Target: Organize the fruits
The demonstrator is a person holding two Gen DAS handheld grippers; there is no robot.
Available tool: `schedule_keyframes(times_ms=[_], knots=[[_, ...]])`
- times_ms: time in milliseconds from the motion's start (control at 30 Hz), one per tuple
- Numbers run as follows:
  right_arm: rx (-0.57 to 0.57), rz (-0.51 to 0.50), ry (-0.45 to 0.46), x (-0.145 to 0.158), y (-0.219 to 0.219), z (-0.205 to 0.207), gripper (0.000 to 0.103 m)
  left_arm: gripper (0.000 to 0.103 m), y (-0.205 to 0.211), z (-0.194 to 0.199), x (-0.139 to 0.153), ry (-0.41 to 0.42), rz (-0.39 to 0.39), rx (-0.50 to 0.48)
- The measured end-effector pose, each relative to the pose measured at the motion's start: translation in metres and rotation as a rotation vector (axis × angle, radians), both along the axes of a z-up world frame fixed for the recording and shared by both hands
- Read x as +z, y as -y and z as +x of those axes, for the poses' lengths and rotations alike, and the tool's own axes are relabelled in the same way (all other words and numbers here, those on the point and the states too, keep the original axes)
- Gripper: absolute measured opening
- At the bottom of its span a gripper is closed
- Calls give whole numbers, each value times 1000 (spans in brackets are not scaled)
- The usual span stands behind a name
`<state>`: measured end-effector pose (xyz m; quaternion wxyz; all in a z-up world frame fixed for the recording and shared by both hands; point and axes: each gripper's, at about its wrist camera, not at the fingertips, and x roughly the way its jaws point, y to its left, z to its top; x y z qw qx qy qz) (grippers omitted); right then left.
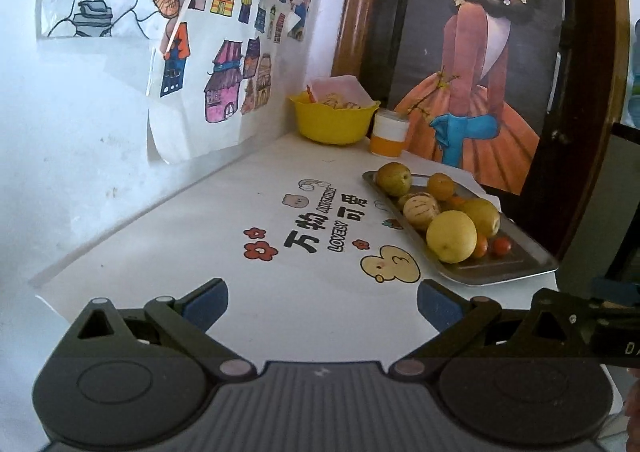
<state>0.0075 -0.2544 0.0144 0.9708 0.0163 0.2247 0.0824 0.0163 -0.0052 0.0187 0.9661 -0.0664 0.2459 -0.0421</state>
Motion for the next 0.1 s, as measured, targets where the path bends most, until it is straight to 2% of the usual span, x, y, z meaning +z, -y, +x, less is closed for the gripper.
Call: schedule_keyframes(times_ms=[100], knots=[[5, 1, -3, -1, -1, 0, 102, 103, 2, -1, 1, 16, 6, -5]])
